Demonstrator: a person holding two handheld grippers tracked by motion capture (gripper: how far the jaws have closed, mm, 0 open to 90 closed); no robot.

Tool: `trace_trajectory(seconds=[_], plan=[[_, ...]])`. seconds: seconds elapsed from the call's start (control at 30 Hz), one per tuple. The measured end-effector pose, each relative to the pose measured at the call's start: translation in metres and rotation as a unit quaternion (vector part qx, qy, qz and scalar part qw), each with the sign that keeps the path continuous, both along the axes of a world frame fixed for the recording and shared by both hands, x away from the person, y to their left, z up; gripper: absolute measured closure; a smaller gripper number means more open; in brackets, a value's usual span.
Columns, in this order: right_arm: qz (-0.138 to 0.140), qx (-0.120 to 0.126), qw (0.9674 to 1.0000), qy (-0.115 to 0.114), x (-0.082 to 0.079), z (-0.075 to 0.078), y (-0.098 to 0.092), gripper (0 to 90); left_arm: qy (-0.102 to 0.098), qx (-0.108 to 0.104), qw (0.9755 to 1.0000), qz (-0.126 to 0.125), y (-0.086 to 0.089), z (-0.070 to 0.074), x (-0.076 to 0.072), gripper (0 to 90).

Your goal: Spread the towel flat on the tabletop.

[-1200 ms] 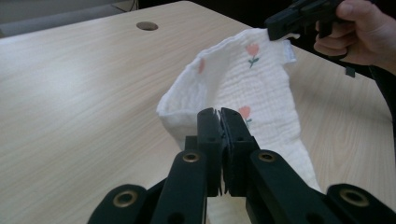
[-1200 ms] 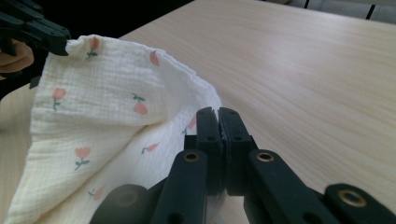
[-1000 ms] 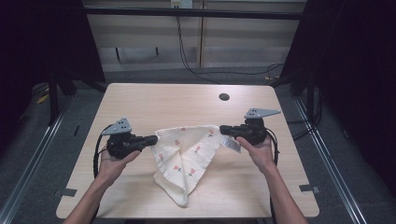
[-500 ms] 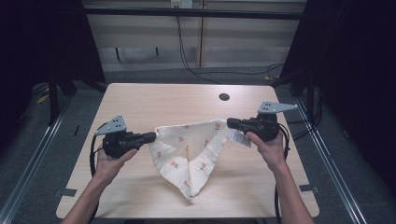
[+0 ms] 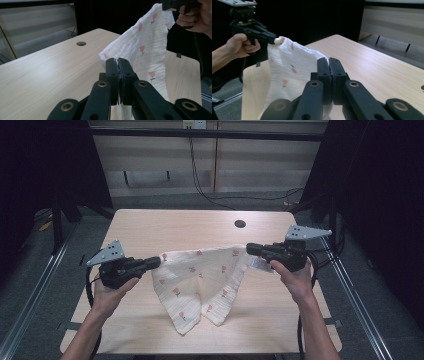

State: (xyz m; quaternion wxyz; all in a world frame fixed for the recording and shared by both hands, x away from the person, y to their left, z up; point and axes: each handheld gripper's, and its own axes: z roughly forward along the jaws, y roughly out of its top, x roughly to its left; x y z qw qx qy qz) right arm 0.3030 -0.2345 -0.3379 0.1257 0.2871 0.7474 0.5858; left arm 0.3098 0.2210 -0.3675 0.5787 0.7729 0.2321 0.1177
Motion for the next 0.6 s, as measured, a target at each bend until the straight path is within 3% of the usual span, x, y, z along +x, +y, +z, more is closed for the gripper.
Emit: trace_trajectory(seconds=[0.23, 0.3, 0.53, 0.6], plan=[[0.013, -0.013, 0.9992, -0.036, -0.019, 0.023, 0.009, 88.0, -0.028, -0.003, 0.9996, 0.002, 0.012, 0.020, -0.010, 87.9], [0.012, -0.023, 0.9987, -0.044, -0.022, 0.028, 0.009, 88.0, -0.032, -0.012, 0.9994, 0.001, 0.014, 0.023, -0.012, 88.0], [0.016, -0.020, 0.9979, -0.059, -0.038, 0.040, 0.004, 88.1, -0.045, -0.010, 0.9989, -0.007, 0.011, 0.034, -0.024, 88.0], [0.016, -0.033, 0.9976, -0.058, -0.044, 0.042, 0.004, 88.1, -0.047, -0.012, 0.9988, -0.009, 0.010, 0.036, -0.028, 88.0]])
